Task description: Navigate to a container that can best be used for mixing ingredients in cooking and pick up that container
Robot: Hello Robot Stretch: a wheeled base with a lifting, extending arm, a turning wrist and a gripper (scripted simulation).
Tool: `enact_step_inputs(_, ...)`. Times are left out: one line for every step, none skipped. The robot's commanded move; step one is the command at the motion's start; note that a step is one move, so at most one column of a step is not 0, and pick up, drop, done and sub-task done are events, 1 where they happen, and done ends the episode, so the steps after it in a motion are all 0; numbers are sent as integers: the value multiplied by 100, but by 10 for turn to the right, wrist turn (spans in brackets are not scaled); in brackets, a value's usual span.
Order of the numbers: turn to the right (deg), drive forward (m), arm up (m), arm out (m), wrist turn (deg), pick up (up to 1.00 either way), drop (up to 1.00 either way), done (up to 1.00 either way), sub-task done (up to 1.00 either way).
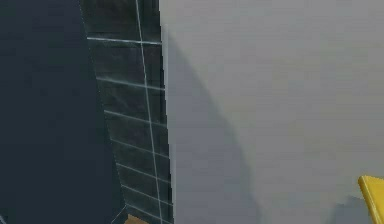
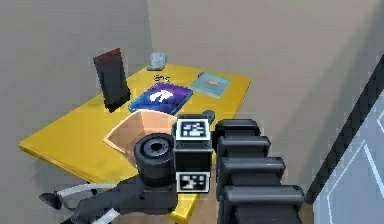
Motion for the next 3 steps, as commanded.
enact_step_inputs(0, 0, 0, 0, 450, 0, 0, 0, 0)
enact_step_inputs(0, 0, 0, 0, 210, 0, 0, 0, 0)
enact_step_inputs(0, 0, 0, 0, 0, 100, 0, 0, 0)
